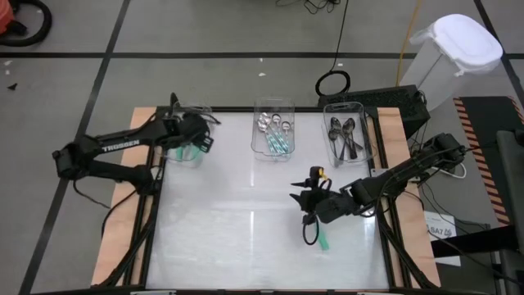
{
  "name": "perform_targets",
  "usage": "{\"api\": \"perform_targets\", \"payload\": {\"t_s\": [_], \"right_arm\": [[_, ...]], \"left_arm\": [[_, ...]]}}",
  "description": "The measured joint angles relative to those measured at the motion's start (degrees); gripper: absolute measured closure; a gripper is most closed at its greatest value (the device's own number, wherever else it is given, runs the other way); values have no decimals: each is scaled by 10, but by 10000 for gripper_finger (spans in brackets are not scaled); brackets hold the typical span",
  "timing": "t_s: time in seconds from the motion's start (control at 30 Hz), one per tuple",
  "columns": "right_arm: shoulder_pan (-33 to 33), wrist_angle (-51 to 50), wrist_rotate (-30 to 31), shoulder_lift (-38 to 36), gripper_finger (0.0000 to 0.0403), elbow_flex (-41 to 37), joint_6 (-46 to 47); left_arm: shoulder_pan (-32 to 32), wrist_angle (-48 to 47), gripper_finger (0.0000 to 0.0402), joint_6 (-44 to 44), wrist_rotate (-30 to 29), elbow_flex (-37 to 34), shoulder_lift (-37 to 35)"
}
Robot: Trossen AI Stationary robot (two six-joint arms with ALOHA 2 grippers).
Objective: Sort silverware by color (type)
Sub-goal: Put the green spoon into the left transparent bin
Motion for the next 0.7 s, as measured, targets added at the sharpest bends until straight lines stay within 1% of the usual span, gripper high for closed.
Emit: {"api": "perform_targets", "payload": {"t_s": [0.1,0.27,0.43,0.53,0.7], "right_arm": [[0,-51,-1,0,248,0,74],[13,-142,-5,0,248,0,237],[34,-199,-51,0,248,0,360],[52,-222,-75,0,248,0,421],[94,-251,-90,0,248,0,516]], "left_arm": [[-69,21,236,-10,-22,-3,-14],[-201,65,236,-49,-84,-4,-18],[-327,146,236,-56,-154,-4,-7],[-389,187,236,-60,-199,-4,7],[-462,212,236,-78,-248,-4,45]]}}
